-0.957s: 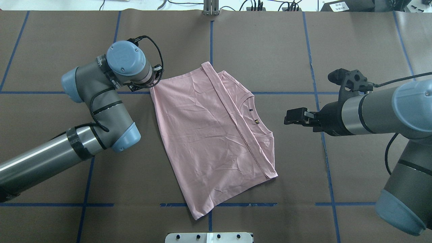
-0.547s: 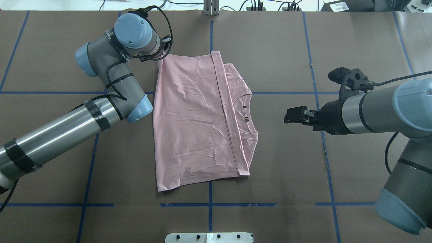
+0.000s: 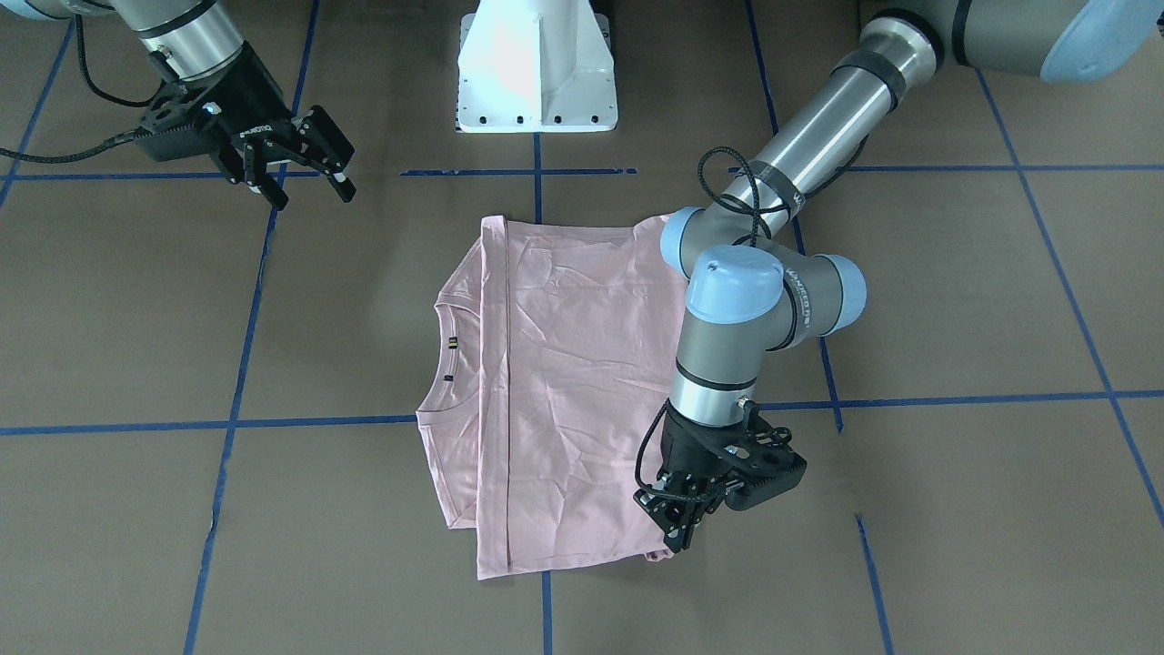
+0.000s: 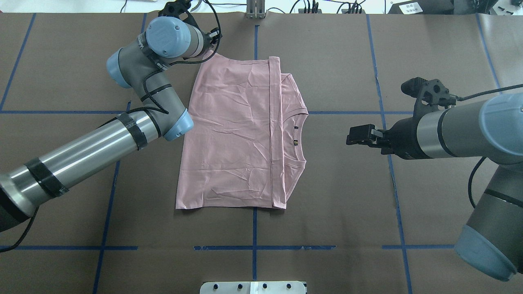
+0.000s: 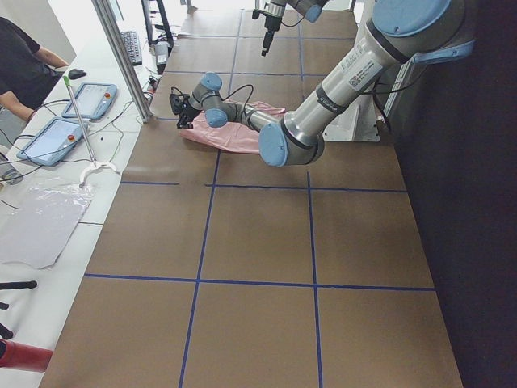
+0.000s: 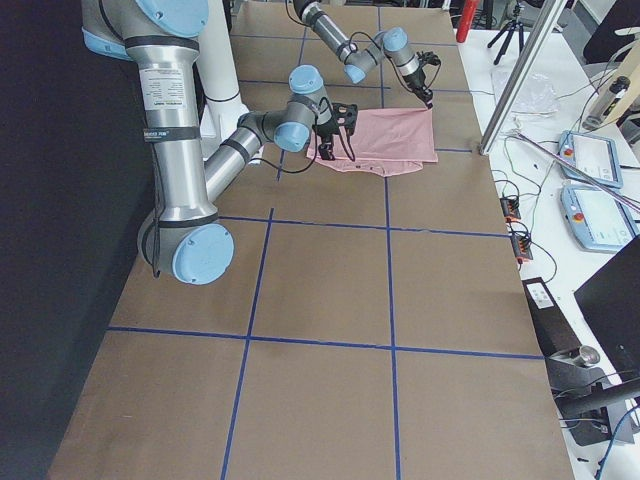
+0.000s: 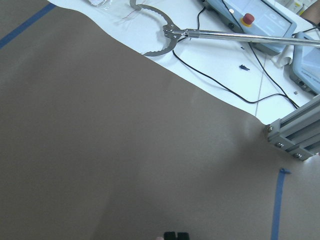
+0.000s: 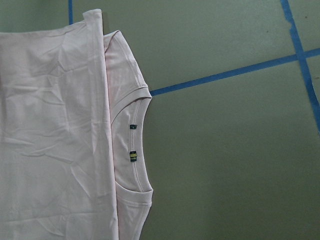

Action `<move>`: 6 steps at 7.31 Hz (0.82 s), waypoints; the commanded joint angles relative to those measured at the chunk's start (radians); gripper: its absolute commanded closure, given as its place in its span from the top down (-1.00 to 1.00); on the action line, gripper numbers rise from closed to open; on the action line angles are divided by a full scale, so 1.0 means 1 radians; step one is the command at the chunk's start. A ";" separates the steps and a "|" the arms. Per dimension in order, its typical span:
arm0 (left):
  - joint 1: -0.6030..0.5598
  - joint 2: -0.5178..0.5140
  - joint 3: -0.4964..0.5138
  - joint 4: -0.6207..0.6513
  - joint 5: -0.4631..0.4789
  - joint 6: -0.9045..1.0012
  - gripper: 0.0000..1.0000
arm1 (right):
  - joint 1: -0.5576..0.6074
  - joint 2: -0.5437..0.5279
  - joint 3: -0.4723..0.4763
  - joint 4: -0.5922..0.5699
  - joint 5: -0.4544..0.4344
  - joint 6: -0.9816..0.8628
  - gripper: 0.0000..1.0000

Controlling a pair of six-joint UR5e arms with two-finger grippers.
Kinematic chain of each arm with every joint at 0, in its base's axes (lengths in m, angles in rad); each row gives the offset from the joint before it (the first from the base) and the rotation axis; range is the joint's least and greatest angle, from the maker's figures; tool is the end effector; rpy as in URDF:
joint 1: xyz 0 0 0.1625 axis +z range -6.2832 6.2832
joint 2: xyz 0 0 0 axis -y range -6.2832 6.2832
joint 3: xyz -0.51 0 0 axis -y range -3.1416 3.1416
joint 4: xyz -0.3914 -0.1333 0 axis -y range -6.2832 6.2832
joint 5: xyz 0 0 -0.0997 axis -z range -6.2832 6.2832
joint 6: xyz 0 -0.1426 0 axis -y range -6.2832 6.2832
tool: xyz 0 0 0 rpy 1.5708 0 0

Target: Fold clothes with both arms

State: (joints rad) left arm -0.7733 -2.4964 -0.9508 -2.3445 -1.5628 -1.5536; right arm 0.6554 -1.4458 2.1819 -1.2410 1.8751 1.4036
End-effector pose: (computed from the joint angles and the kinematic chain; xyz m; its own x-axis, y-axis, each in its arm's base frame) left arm 0.5884 -0.7622 0.3308 0.3498 -0.3174 -0.8814 0.6976 0.7162 0.0189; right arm -0.3578 -0.3893 0.3843 0.4403 0.1382 0.8871 -0.3045 0.9525 0.0027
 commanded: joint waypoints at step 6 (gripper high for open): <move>0.047 0.269 -0.403 0.150 -0.235 -0.130 1.00 | 0.044 0.080 -0.069 -0.012 0.054 0.055 1.00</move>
State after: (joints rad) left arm -0.7516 -2.2903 -1.2494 -2.2568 -1.7863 -1.6301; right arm 0.6860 -1.3921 2.1456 -1.2521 1.8966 1.4437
